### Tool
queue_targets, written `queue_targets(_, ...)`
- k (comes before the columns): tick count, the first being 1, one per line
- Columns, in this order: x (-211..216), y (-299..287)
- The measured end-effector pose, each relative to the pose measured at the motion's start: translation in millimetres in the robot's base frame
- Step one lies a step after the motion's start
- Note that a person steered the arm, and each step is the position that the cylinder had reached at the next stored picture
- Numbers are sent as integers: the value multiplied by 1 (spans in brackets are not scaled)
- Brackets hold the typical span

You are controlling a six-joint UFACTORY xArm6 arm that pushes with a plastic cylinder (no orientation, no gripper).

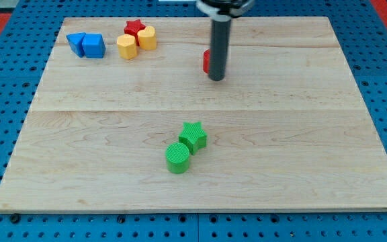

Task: Move the red circle to the top left of the green star

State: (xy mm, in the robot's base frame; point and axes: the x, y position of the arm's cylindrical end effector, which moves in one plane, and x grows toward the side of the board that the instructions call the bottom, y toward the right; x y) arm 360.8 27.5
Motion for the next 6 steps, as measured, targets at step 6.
queue_targets(6,-24,-36)
